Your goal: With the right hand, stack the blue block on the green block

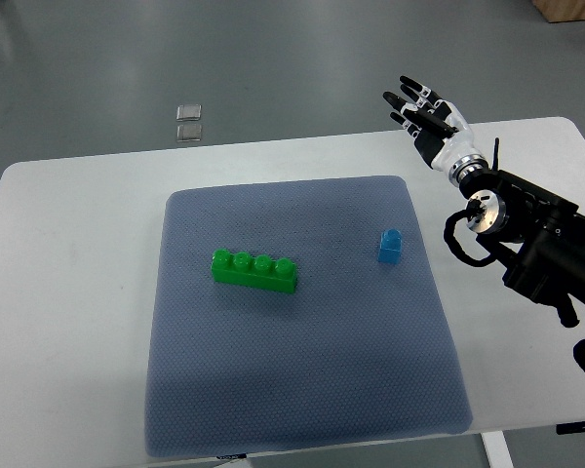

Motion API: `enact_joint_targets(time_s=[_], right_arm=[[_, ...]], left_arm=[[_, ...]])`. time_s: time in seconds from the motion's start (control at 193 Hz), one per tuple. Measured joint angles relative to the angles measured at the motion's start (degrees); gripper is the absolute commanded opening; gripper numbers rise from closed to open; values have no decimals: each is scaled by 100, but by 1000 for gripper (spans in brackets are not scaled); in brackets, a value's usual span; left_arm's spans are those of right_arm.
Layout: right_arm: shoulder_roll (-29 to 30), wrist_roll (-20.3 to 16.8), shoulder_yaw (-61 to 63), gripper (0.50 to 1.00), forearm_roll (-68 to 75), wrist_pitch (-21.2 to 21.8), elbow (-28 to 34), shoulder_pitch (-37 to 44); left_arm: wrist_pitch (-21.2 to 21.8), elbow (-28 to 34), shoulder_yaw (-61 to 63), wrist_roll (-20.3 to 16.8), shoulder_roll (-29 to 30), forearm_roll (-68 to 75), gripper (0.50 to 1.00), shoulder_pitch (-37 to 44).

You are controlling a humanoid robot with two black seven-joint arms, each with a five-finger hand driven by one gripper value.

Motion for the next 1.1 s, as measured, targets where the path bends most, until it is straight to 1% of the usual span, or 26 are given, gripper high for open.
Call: enact_joint_targets(time_s=[0.093, 0.258, 1.101], right_arm=[[0, 0, 0, 913, 0, 0, 0, 1], [-2, 0, 0, 913, 0, 0, 0, 1], [-7, 26, 0, 913, 0, 0, -82, -1]], left_arm=[[-14, -16, -3, -13, 0, 2, 1000, 5], [17, -6, -3, -142, 0, 3, 1000, 59], [21, 11, 2, -151, 0, -2, 1000, 6]])
